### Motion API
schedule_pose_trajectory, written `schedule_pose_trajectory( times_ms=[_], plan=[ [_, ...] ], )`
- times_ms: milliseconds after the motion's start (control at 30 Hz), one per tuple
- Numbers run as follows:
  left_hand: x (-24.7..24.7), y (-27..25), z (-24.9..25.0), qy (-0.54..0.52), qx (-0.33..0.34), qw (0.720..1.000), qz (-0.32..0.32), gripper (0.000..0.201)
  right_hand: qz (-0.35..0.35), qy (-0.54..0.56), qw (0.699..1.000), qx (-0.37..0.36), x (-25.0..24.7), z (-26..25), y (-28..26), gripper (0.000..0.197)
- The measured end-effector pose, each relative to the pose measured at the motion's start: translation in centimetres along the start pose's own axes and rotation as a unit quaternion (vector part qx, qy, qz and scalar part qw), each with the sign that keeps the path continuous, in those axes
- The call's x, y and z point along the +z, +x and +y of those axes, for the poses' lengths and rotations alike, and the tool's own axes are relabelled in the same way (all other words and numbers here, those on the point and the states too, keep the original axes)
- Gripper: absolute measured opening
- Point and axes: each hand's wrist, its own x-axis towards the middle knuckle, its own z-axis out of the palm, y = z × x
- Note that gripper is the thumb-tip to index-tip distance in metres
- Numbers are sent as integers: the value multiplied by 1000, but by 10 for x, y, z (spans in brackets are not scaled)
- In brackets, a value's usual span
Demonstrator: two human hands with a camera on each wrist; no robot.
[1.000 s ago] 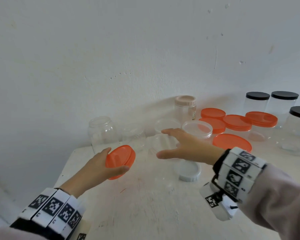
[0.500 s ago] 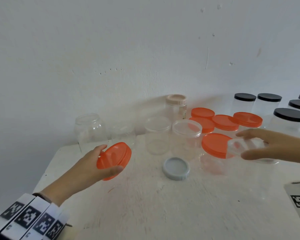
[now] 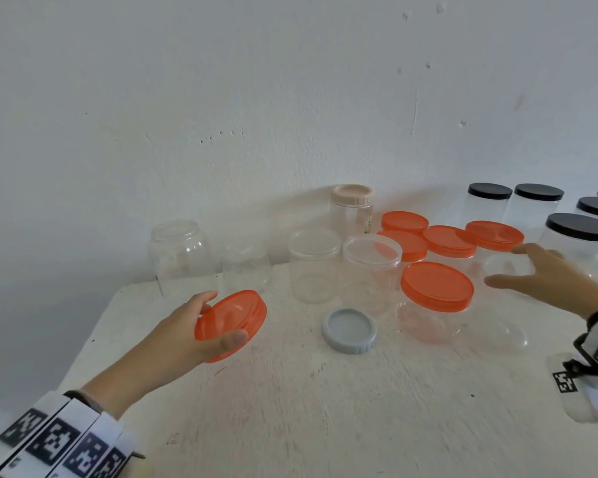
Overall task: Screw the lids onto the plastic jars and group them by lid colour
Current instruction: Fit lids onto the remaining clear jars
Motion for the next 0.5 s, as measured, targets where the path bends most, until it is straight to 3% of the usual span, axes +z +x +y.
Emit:
schedule_pose_trajectory(
  times_ms=[133,267,367,500],
  plan=[
    [-2,-2,-4,-8,2,1000,11,141,1,-8,1000,18,0,-6,0,86],
    [-2,-2,-5,-27,6,999,26,137,-2,-90,996,27,-2,-30,-9,78],
    [0,-1,-3,-42,6,998,39,123,22,-72,996,-41,2,-71,-22,71],
    [3,2,-3,-54,3,997,54,116,37,8,980,-197,25,-144,-45,59]
  ],
)
